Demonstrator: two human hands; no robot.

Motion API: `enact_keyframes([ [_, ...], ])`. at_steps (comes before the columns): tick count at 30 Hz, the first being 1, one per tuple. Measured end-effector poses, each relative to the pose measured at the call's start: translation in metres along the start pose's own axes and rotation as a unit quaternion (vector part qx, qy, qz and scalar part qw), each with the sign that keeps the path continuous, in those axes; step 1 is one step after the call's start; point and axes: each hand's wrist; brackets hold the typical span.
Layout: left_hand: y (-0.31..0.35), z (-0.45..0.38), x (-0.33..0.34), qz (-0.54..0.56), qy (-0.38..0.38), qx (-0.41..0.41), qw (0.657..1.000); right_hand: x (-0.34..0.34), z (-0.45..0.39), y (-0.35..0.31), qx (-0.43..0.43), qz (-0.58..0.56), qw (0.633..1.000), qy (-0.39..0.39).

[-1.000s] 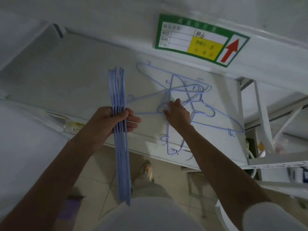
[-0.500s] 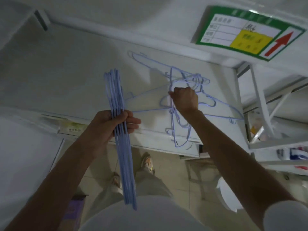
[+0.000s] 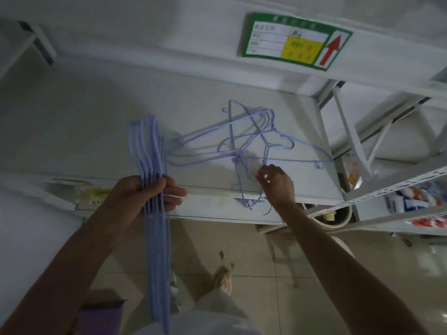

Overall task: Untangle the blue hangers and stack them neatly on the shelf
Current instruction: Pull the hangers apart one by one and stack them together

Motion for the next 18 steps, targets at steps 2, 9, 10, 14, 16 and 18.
enact_keyframes([
  [2,-0.004,0.002,0.002,0.005,0.021,-0.001,1.000,0.009,-0.005,0.003,-0.003,0.043,0.998,-0.053],
  [9,-0.021,-0.004,0.019,0.009,0.056,-0.001,0.998,0.029,-0.034,-0.002,-0.012,0.085,0.994,-0.063],
  [10,-0.022,-0.003,0.021,0.015,0.056,-0.002,0.998,0.031,-0.041,-0.006,-0.002,0.081,0.994,-0.075],
  [14,-0.019,0.004,0.021,0.033,0.065,0.000,0.997,0.037,-0.075,-0.025,0.040,0.083,0.987,-0.128],
  [16,-0.013,0.007,0.019,0.035,0.061,0.013,0.997,0.037,-0.086,-0.036,0.046,0.091,0.983,-0.153],
  [18,-0.006,0.009,0.017,0.024,0.056,0.027,0.998,0.033,-0.094,-0.043,0.040,0.114,0.977,-0.177],
])
Point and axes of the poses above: each hand's wrist, its own z-axis away from the middle knuckle, its own x-axis out of the palm, y = z × x, and after that the axes turned 9 degrees about -x, right-handed
